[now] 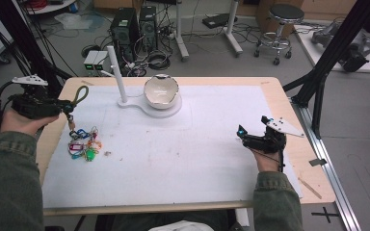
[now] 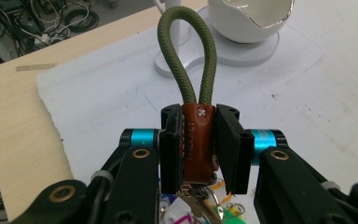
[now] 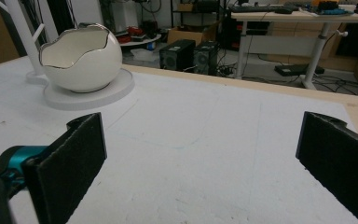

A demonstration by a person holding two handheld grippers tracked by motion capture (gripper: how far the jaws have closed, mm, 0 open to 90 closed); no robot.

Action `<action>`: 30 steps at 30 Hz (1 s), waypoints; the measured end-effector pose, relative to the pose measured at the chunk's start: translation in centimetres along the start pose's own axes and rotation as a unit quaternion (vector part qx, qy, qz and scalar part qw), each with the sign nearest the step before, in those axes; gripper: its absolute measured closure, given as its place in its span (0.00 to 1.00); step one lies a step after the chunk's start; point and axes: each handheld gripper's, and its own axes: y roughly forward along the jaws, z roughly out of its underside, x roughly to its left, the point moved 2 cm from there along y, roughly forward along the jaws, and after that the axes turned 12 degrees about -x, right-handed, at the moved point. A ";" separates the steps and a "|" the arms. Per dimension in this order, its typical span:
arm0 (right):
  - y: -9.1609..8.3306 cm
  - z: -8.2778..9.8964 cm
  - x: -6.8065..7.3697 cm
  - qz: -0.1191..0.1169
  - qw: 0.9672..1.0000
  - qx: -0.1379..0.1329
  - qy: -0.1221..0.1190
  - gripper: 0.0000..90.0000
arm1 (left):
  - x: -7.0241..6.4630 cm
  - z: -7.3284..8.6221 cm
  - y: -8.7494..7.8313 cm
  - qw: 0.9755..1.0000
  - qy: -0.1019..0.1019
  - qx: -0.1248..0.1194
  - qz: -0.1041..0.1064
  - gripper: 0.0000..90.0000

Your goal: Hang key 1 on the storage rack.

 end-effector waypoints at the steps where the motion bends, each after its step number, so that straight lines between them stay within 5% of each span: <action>1: 0.0 0.0 0.0 0.000 1.000 0.000 0.000 0.01 | 0.1 -0.1 0.1 1.000 -0.001 -0.001 -0.001 0.80; 17: 0.1 0.1 0.0 0.002 1.000 0.004 -0.001 0.01 | 2.2 -0.6 2.4 0.996 -0.069 -0.056 -0.003 0.80; 20: 0.1 0.2 0.0 0.001 1.000 0.006 -0.001 0.01 | 2.8 -0.8 2.6 0.992 -0.107 -0.071 -0.005 0.80; 23: 0.1 0.2 0.1 -0.001 1.000 0.007 -0.001 0.01 | 3.2 -1.0 2.9 0.989 -0.122 -0.088 -0.012 0.80; 25: 0.2 0.2 0.0 -0.001 1.000 0.006 -0.002 0.01 | 3.3 -1.1 3.2 0.989 -0.120 -0.087 -0.015 0.80; 26: 0.2 0.2 0.0 -0.001 1.000 0.006 0.000 0.01 | 3.1 -1.5 3.7 0.991 -0.108 -0.076 -0.021 0.80; 30: 0.1 0.2 0.0 -0.001 1.000 0.006 0.000 0.01 | 3.1 -2.4 4.4 0.991 -0.108 -0.077 -0.017 0.80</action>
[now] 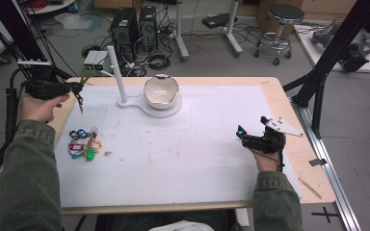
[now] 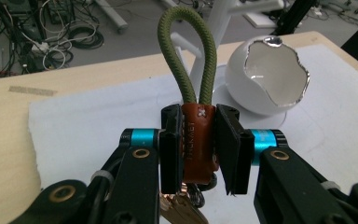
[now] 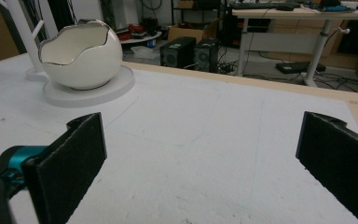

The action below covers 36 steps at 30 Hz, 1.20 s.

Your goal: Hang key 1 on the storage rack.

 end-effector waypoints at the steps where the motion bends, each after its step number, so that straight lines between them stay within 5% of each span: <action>1: 0.0 0.0 0.0 0.000 1.000 0.000 0.000 0.01 | 0.0 -0.2 0.2 1.000 -0.001 -0.002 0.001 0.80; 12: -0.1 0.1 0.0 -0.002 1.000 0.001 0.001 0.01 | 0.7 -1.4 3.1 1.000 -0.017 0.006 0.000 0.80; 19: -0.2 0.0 0.0 0.001 1.000 0.000 0.000 0.01 | 0.3 -0.8 4.8 1.000 -0.023 0.011 0.006 0.80; 24: -0.2 0.0 -0.1 0.005 1.000 -0.003 0.001 0.01 | 0.3 -0.3 5.9 1.000 -0.016 0.020 -0.010 0.80; 36: -0.7 0.0 -0.3 0.011 1.000 -0.008 0.010 0.01 | 0.9 0.3 7.1 0.999 -0.042 0.027 -0.004 0.80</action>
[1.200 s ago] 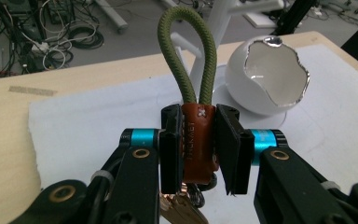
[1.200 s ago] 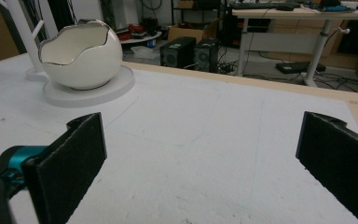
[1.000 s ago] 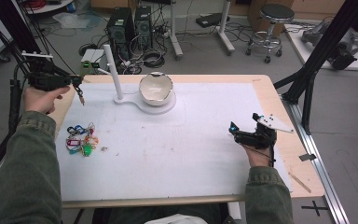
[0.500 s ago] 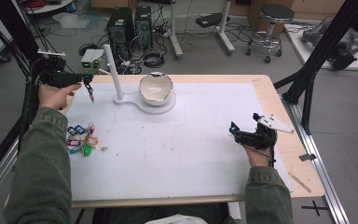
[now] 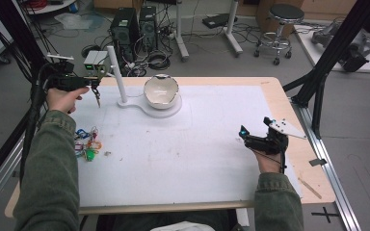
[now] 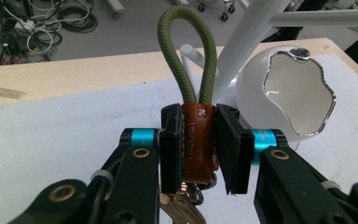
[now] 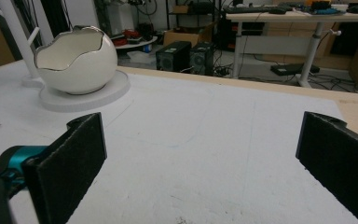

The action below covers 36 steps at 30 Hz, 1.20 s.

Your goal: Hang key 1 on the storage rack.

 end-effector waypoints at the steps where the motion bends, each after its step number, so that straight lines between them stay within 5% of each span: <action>1: 0.0 0.0 0.0 0.000 1.000 0.000 0.000 0.01 | 0.0 0.1 0.1 1.000 -0.002 0.000 0.001 0.80; 21: 0.0 0.1 -0.2 0.002 1.000 0.001 0.000 0.01 | -0.4 1.9 1.8 1.000 -0.014 0.008 0.027 0.79; 27: -0.1 0.1 -0.2 0.003 1.000 0.001 0.000 0.01 | -0.4 2.4 2.4 1.000 0.001 0.020 0.007 0.78; 36: -0.1 0.1 -0.1 0.004 1.000 0.002 0.001 0.01 | -0.8 2.1 1.7 0.999 0.024 0.017 -0.020 0.49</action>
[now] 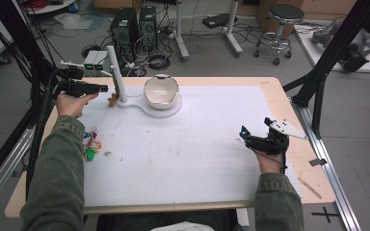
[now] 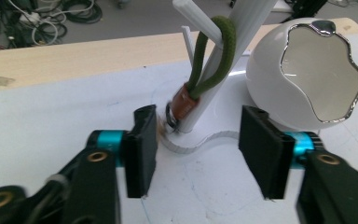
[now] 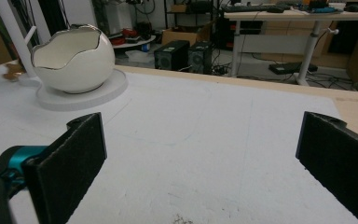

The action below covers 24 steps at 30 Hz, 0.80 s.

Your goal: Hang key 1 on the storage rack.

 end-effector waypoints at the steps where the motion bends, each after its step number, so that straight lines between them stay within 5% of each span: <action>1: 0.0 0.0 0.0 0.000 1.000 0.000 0.000 0.01 | 0.0 0.0 0.0 1.000 0.000 0.000 0.000 0.45; 10: 0.0 0.0 0.0 0.000 1.000 -0.002 -0.001 0.01 | -0.5 0.3 -2.0 0.999 0.017 -0.027 -0.033 0.17; 14: 0.0 0.0 0.0 -0.001 1.000 -0.002 -0.002 0.01 | -0.5 0.8 -2.8 0.999 0.021 -0.015 -0.045 0.02; 19: 0.0 0.0 0.0 -0.001 1.000 -0.001 -0.001 0.01 | -0.8 1.3 -3.6 0.998 0.033 -0.013 -0.049 0.02; 24: 0.0 0.0 0.0 -0.001 1.000 -0.001 -0.001 0.01 | -2.0 1.3 -4.5 0.997 0.066 0.006 -0.050 0.02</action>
